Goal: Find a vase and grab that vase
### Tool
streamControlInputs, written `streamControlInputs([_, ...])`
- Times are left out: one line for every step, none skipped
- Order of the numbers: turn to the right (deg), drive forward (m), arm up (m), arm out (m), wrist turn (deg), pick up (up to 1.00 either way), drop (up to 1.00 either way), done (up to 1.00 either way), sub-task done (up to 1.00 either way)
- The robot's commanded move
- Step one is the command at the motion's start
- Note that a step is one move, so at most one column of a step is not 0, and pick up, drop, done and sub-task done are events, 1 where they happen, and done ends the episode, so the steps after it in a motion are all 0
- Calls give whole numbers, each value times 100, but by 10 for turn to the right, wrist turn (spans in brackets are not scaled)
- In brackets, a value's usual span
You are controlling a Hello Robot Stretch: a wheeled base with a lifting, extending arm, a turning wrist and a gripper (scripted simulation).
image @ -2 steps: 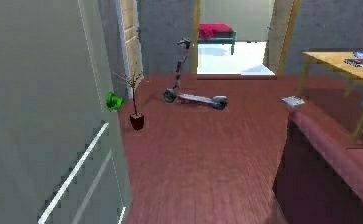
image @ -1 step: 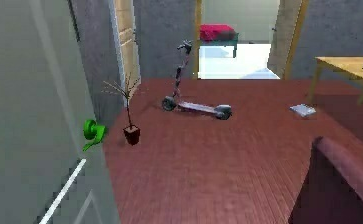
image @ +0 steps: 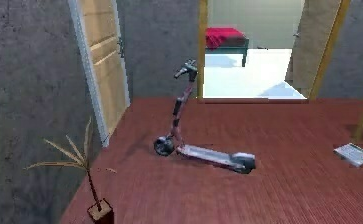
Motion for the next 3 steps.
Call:
streamControlInputs([60, 0, 0, 0, 0, 0, 0, 0, 0])
streamControlInputs([0, 20, 0, 0, 0, 0, 0, 0, 0])
streamControlInputs([390, 0, 0, 0, 0, 0, 0, 0, 0])
